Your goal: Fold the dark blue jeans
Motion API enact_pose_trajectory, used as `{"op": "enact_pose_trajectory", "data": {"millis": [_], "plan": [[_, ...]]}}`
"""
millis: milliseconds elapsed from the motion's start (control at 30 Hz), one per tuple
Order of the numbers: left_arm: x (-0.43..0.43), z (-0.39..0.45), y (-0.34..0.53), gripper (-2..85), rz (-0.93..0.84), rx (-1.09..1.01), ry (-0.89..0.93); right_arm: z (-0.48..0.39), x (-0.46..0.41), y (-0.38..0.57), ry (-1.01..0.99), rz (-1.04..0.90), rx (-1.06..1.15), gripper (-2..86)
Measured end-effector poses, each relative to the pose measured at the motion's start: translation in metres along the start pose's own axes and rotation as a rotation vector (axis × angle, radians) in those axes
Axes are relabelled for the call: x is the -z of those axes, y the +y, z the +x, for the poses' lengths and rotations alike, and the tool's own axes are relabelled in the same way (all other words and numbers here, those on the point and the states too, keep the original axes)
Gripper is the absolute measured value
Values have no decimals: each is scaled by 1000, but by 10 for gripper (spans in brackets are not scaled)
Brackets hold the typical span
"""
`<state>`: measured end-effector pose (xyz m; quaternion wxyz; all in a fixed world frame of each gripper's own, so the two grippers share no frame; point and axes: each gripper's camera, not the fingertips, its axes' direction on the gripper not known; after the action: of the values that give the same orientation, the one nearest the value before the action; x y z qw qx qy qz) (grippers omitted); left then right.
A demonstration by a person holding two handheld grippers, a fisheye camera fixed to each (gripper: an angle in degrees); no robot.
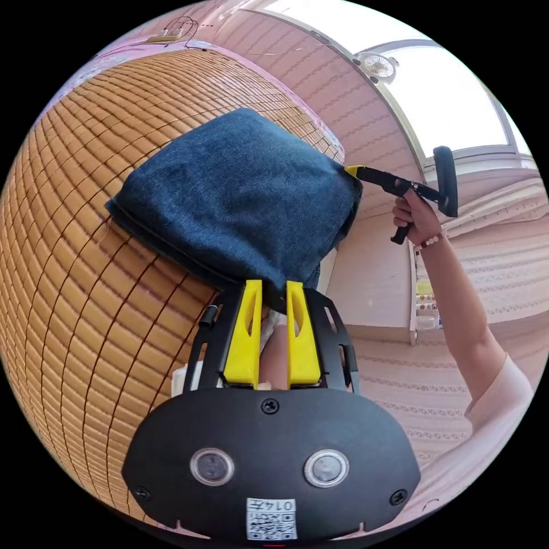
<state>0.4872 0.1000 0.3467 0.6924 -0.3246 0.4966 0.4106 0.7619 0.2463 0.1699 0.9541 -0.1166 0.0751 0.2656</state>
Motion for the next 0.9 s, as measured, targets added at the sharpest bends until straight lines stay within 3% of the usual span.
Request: {"op": "enact_pose_trajectory", "data": {"millis": [67,133,233,467,633,733,900], "plan": [[-4,13,-19,70,32,-26,-15,10,19,-3,-17,104,-30,62],[-4,16,-21,64,42,-46,2,-19,17,3,-33,124,86,96],[-2,8,0,49,21,-83,4,-82,-27,14,39,-17,224,157],[22,-19,75,41,-50,-96,-43,-196,-52,44,338,3,411,116],[57,-36,133,39,-49,-41,-80,-217,-9,44,120,84,391,138],[74,-46,168,39,-30,30,-77,-227,-56,35,229,-106,401,136],[114,-46,219,38,19,90,-121,-204,-66,17,324,-98,300,109]]}}
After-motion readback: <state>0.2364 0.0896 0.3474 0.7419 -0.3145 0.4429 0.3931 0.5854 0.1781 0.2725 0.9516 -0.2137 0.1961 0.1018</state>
